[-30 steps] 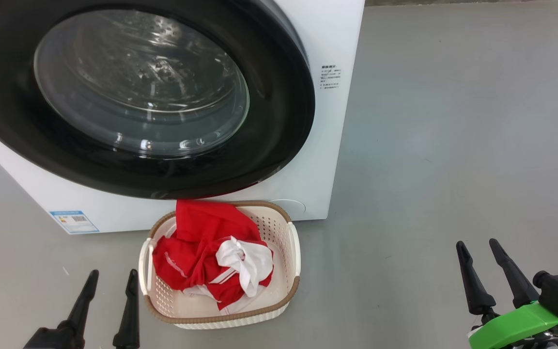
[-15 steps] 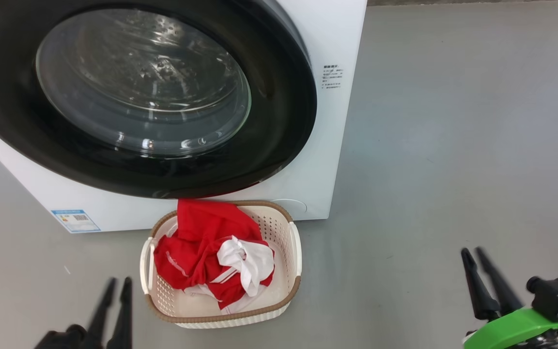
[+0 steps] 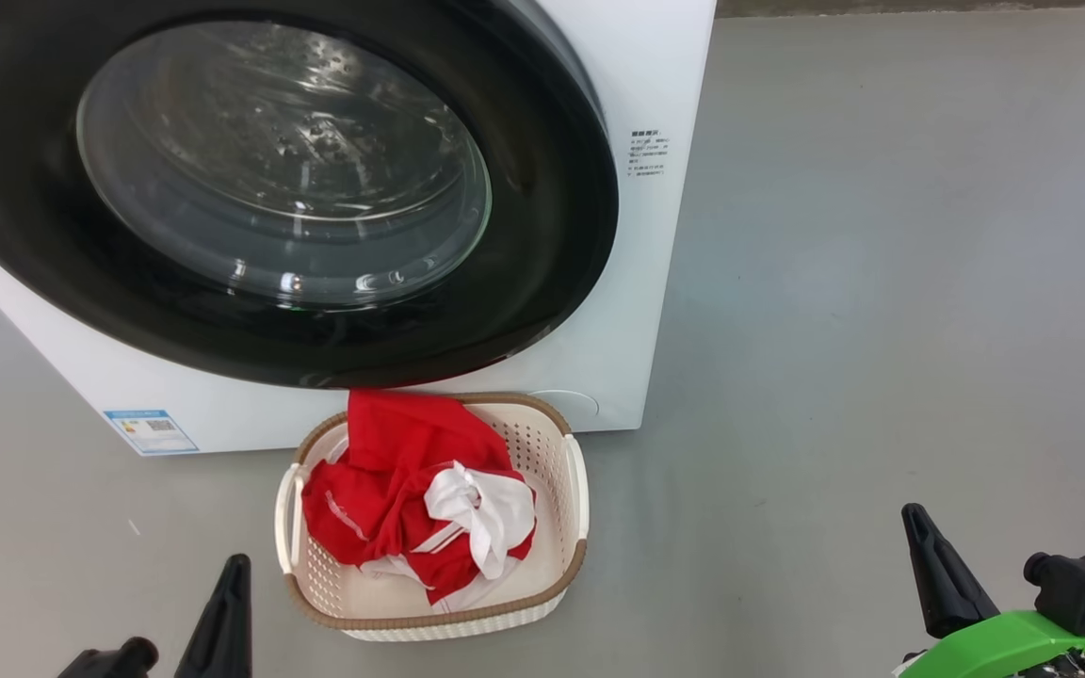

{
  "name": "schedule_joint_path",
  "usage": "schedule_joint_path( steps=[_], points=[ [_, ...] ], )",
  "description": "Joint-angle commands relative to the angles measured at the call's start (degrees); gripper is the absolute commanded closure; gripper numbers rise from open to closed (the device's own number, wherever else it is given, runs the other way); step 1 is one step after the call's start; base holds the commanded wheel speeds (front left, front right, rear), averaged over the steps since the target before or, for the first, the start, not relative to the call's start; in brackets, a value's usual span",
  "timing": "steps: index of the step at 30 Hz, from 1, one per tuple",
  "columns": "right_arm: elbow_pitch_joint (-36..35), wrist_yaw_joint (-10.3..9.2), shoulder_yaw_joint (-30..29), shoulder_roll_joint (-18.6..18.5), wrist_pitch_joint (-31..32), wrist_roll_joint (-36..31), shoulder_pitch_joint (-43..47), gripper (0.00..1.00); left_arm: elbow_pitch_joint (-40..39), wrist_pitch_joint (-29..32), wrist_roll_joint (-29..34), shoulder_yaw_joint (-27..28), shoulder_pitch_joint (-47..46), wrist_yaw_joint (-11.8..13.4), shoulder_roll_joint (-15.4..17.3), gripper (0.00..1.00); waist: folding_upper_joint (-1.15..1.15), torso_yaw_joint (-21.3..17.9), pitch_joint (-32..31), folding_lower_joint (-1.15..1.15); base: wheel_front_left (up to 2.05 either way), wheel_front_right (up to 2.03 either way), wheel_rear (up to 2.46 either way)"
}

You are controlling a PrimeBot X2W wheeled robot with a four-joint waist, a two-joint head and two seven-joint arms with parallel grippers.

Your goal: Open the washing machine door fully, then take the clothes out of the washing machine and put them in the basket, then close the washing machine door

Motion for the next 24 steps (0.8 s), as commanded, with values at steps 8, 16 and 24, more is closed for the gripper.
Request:
schedule_joint_path(
  steps=[8, 16, 24],
  points=[
    [-2.0, -0.04, -0.7, -0.3, 1.5, 5.4, -1.5, 1.00, -1.2, 1.4, -6.4, 0.6, -1.1, -0.1, 0.4, 1.00, 0.00, 0.1, -0.3, -0.01, 0.00, 0.00, 0.00],
    [-2.5, -0.05, -1.2, 0.0, 2.8, 9.7, -1.9, 1.00, -1.2, 2.7, -11.6, 0.8, -1.6, -0.1, 0.4, 1.00, 0.00, 0.3, -0.6, -0.01, 0.00, 0.00, 0.00],
    [-2.9, -0.06, -1.6, 0.2, 4.1, 13.9, -2.2, 1.00, -1.2, 4.0, -16.7, 0.9, -2.0, -0.1, 0.4, 1.00, 0.00, 0.4, -0.8, -0.01, 0.00, 0.00, 0.00]
  ],
)
